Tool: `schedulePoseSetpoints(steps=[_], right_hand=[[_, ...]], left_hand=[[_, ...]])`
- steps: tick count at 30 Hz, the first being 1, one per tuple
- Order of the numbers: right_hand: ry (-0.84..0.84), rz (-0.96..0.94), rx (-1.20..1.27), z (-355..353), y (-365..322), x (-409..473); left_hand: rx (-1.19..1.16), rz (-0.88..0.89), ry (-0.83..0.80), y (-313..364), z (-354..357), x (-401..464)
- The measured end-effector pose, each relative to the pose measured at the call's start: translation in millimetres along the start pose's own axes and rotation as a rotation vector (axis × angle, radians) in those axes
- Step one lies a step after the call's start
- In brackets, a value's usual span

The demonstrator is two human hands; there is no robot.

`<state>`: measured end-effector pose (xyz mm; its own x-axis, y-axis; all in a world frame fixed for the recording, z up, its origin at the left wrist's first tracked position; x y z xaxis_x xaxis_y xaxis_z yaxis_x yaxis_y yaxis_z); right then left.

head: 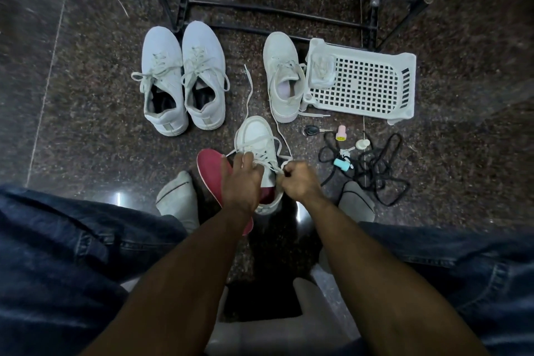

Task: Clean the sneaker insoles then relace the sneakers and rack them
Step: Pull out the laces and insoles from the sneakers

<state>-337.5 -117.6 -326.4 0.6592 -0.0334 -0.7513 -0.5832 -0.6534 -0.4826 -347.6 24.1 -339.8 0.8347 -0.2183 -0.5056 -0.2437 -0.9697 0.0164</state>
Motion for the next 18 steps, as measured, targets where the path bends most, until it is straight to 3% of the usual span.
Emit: schedulePoseSetpoints(steps=[6,12,15,18], right_hand=[[-0.029,0.013,-0.014,-2.4,2.1,8.6],[0.037,-0.015,-0.094,1.0,1.0,6.4],[0.072,-0.013,-0.137,-0.8,2.4,-3.1],[0.097,-0.045,-0.171,-2.7,2.6,-9.7]], left_hand=[[0.005,0.015,-0.001,2.4,0.1,4.7],[-0.053,0.383,0.351,-15.2,-1.3,3.4],[-0.207,0.475,0.261,-18.6,-12.6,12.4],[-0.251,0.404,0.042,-21.3,-26.3,22.8]])
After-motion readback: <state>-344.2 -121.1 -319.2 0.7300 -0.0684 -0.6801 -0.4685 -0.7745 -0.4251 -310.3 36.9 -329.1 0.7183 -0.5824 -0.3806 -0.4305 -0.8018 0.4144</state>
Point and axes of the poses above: each hand's wrist, its own x-axis towards the middle knuckle, its own z-axis out of the palm, y = z × x, the point moved 1 cm from there along x, towards the middle knuckle, and after that the axes turned 8 degrees about -y, right-handed, at the moved point
